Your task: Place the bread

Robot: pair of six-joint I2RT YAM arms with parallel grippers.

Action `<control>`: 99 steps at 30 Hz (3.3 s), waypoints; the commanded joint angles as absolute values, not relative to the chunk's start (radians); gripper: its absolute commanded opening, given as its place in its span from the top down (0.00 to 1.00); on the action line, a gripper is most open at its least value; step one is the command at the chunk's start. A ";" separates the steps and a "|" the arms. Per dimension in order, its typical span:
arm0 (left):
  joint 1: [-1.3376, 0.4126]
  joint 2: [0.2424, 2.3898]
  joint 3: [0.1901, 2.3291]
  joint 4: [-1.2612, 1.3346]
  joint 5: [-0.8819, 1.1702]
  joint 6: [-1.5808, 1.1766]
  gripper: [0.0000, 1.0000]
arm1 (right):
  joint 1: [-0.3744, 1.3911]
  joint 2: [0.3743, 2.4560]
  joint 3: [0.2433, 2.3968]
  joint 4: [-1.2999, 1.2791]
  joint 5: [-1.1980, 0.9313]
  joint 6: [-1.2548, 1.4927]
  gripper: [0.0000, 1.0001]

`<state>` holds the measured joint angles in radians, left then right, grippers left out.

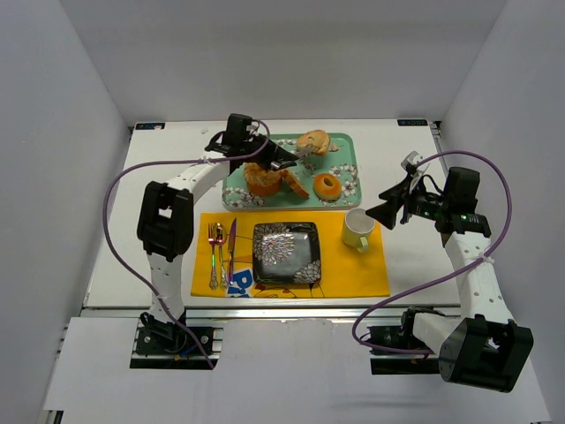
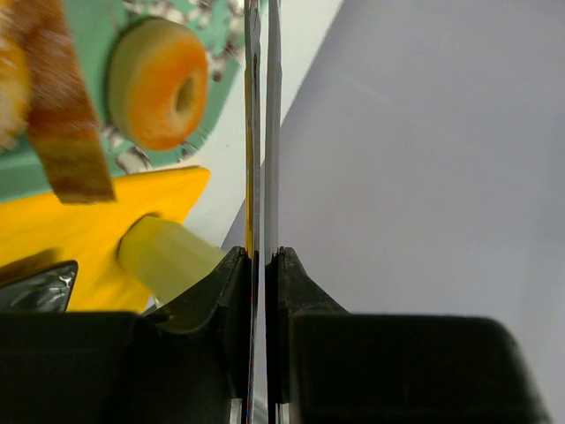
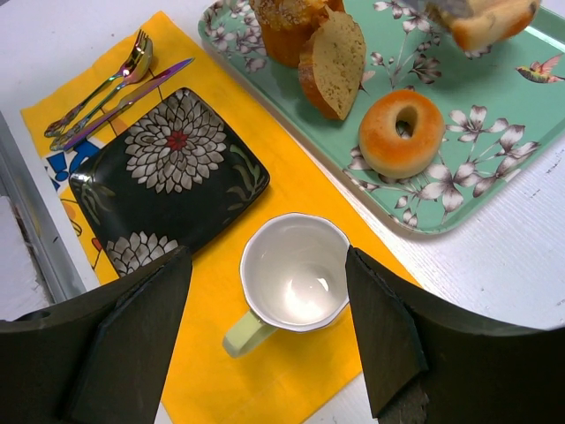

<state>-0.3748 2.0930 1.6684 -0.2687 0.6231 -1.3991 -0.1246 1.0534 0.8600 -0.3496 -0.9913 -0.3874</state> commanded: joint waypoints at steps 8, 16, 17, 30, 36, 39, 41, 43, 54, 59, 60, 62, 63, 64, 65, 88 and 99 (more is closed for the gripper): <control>-0.376 1.573 1.478 -0.494 0.710 -0.857 1.00 | -0.132 1.032 0.893 -0.382 -1.028 -0.414 0.24; -0.374 1.060 0.997 -0.787 0.707 -0.719 1.00 | -0.123 1.049 0.942 -0.435 -1.052 -0.454 0.24; -0.374 0.975 0.933 -0.823 0.713 -0.722 1.00 | -0.123 1.054 0.948 -0.443 -1.052 -0.459 0.24; -0.374 0.914 0.626 -0.828 0.732 -0.644 0.90 | -0.101 1.060 0.991 -0.508 -1.071 -0.483 0.24; -0.374 0.956 0.699 -0.882 0.671 -0.591 0.37 | -0.101 1.046 0.982 -0.525 -1.065 -0.485 0.24; -0.374 0.948 0.744 -0.907 0.657 -0.601 0.33 | -0.101 1.040 0.976 -0.528 -1.066 -0.485 0.24; -0.374 0.933 0.768 -0.928 0.632 -0.620 0.33 | -0.101 1.037 0.971 -0.528 -1.066 -0.485 0.24; -0.374 0.919 0.788 -0.955 0.603 -0.632 0.33 | -0.101 1.037 0.971 -0.528 -1.065 -0.483 0.24; -0.373 0.859 0.983 -1.115 0.410 -0.690 0.50 | -0.101 1.042 0.960 -0.512 -1.075 -0.479 0.24; -0.368 0.876 1.090 -1.155 0.266 -0.706 0.64 | -0.101 1.039 0.960 -0.511 -1.077 -0.480 0.24; -0.367 0.882 1.106 -1.158 0.189 -0.706 0.66 | -0.101 1.039 0.959 -0.511 -1.077 -0.480 0.24; -0.364 0.910 1.146 -1.177 0.094 -0.704 0.71 | -0.101 1.035 0.956 -0.512 -1.077 -0.482 0.24; -0.362 0.923 1.155 -1.175 -0.016 -0.701 0.72 | -0.101 1.035 0.950 -0.511 -1.081 -0.480 0.24; -0.357 0.954 1.166 -1.170 -0.075 -0.687 0.75 | -0.101 1.034 0.948 -0.511 -1.084 -0.479 0.24; -0.354 0.972 1.166 -1.160 -0.128 -0.671 0.76 | -0.101 1.032 0.946 -0.511 -1.086 -0.477 0.24; 0.048 1.296 0.624 -0.158 -0.063 0.399 0.95 | -0.101 1.026 0.962 -0.546 -1.104 -0.505 0.24; 0.071 1.327 0.603 -0.144 -0.051 0.466 0.58 | -0.101 1.032 0.965 -0.564 -1.101 -0.526 0.24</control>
<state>0.0616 1.3361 0.6106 -0.1738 -0.0734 0.4419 -0.1043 1.0424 0.9463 -0.5365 -1.0775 -0.4995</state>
